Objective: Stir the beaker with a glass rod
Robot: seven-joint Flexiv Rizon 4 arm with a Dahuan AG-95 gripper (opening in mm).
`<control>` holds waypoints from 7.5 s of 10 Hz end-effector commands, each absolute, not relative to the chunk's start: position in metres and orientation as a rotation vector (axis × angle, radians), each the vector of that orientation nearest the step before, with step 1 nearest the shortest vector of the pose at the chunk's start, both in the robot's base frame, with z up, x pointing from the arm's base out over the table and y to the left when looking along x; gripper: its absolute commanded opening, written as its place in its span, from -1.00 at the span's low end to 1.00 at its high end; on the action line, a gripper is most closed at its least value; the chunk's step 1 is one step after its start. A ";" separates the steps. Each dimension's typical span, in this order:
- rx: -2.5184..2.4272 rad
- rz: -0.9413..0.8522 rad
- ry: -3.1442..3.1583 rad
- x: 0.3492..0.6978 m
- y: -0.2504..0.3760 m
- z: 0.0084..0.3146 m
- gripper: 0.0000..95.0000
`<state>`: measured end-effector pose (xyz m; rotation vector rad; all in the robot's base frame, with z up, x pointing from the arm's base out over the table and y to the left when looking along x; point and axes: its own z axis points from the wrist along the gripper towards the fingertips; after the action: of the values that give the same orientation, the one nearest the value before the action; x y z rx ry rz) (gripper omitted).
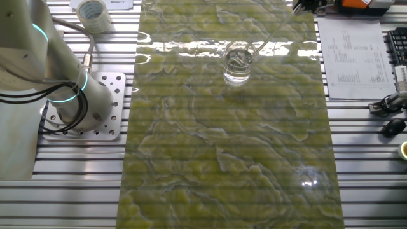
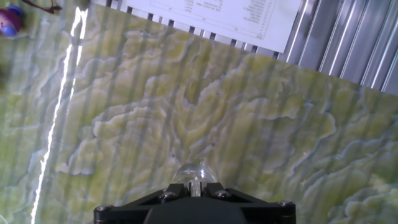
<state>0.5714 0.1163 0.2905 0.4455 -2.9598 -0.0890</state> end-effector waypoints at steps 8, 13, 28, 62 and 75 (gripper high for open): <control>0.495 -0.063 -2.990 0.547 0.123 0.305 -1.00; 0.545 -0.054 -3.030 0.529 0.127 0.312 -1.00; 0.721 -0.049 -3.121 0.510 0.120 0.310 -1.00; 0.768 -0.125 -3.079 0.488 0.112 0.313 -1.00; 0.978 0.034 -3.079 0.494 0.118 0.321 -1.00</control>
<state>0.4934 0.1186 0.3211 0.9188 -3.2237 -0.2568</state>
